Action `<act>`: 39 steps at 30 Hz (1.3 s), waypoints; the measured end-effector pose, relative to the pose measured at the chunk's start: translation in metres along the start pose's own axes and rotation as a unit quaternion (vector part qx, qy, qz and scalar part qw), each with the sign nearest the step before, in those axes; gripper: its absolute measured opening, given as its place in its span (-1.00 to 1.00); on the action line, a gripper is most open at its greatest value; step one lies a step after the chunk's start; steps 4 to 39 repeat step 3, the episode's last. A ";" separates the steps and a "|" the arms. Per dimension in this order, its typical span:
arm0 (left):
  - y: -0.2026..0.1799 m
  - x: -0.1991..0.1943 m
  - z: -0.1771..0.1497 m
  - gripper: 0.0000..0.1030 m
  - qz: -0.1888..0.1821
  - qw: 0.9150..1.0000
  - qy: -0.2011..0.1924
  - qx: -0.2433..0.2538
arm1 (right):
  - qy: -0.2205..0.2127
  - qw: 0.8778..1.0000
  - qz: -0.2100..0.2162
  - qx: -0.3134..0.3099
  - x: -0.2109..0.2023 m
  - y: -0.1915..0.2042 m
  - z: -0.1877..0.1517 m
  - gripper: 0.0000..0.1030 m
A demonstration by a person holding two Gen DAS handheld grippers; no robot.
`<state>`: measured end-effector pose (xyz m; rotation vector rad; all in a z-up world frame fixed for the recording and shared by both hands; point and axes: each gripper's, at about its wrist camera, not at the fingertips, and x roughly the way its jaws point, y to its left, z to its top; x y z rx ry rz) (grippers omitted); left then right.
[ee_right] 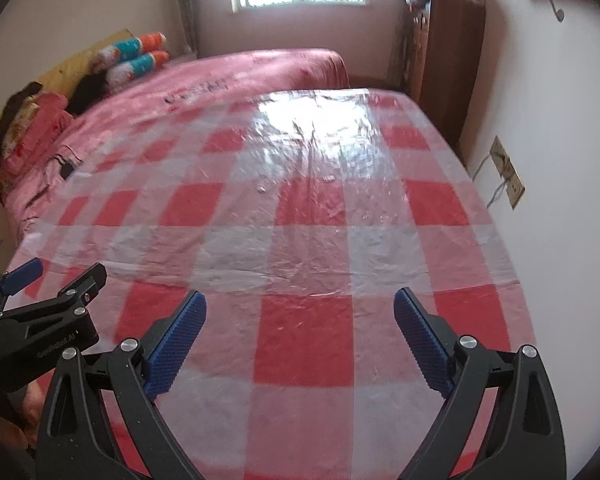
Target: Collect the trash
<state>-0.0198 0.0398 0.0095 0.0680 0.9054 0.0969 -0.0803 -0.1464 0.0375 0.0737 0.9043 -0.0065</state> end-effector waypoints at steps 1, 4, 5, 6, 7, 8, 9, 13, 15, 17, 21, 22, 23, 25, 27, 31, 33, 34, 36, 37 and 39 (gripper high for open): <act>-0.001 0.006 0.001 0.89 0.001 1.000 0.009 -0.003 | 0.010 1.000 -0.007 0.000 0.007 0.001 0.001 0.82; -0.001 0.013 0.002 0.90 -0.001 1.000 0.011 -0.013 | 0.025 1.000 -0.018 -0.004 0.018 0.003 0.002 0.82; -0.001 0.013 0.002 0.90 -0.001 1.000 0.011 -0.013 | 0.025 1.000 -0.018 -0.004 0.018 0.003 0.002 0.82; -0.001 0.013 0.002 0.90 -0.001 1.000 0.011 -0.013 | 0.025 1.000 -0.018 -0.004 0.018 0.003 0.002 0.82; -0.001 0.013 0.002 0.90 -0.001 1.000 0.011 -0.013 | 0.025 1.000 -0.018 -0.004 0.018 0.003 0.002 0.82; -0.001 0.013 0.002 0.90 -0.001 1.000 0.011 -0.013 | 0.025 1.000 -0.018 -0.004 0.018 0.003 0.002 0.82; -0.001 0.013 0.002 0.90 -0.001 1.000 0.011 -0.013 | 0.025 1.000 -0.018 -0.004 0.018 0.003 0.002 0.82; -0.001 0.013 0.002 0.90 -0.001 1.000 0.011 -0.013 | 0.025 1.000 -0.018 -0.004 0.018 0.003 0.002 0.82; -0.001 0.013 0.002 0.90 -0.001 1.000 0.011 -0.013 | 0.025 1.000 -0.018 -0.004 0.018 0.003 0.002 0.82; -0.001 0.013 0.002 0.90 -0.001 1.000 0.011 -0.013 | 0.025 1.000 -0.018 -0.004 0.018 0.003 0.002 0.82; -0.001 0.013 0.002 0.90 -0.001 1.000 0.011 -0.013 | 0.025 1.000 -0.018 -0.004 0.018 0.003 0.002 0.82; -0.001 0.013 0.002 0.90 -0.001 1.000 0.011 -0.013 | 0.025 1.000 -0.018 -0.004 0.018 0.003 0.002 0.82; -0.001 0.013 0.002 0.90 -0.001 1.000 0.011 -0.013 | 0.025 1.000 -0.018 -0.004 0.018 0.003 0.002 0.82; -0.001 0.013 0.002 0.90 -0.001 1.000 0.011 -0.013 | 0.025 1.000 -0.018 -0.004 0.018 0.003 0.002 0.82; -0.001 0.013 0.002 0.90 -0.001 1.000 0.011 -0.013 | 0.025 1.000 -0.018 -0.004 0.018 0.003 0.002 0.82; -0.001 0.013 0.002 0.90 -0.001 1.000 0.011 -0.013 | 0.025 1.000 -0.018 -0.004 0.018 0.003 0.002 0.82; -0.001 0.013 0.002 0.90 -0.001 1.000 0.011 -0.013 | 0.025 1.000 -0.018 -0.004 0.018 0.003 0.002 0.82; -0.001 0.013 0.002 0.90 -0.001 1.000 0.011 -0.013 | 0.025 1.000 -0.018 -0.004 0.018 0.003 0.002 0.82; -0.001 0.013 0.002 0.90 -0.001 1.000 0.011 -0.013 | 0.025 1.000 -0.018 -0.004 0.018 0.003 0.002 0.82; -0.001 0.013 0.002 0.90 -0.001 1.000 0.011 -0.013 | 0.025 1.000 -0.018 -0.004 0.018 0.003 0.002 0.82; -0.001 0.013 0.002 0.90 -0.001 1.000 0.011 -0.013 | 0.025 1.000 -0.018 -0.004 0.018 0.003 0.002 0.82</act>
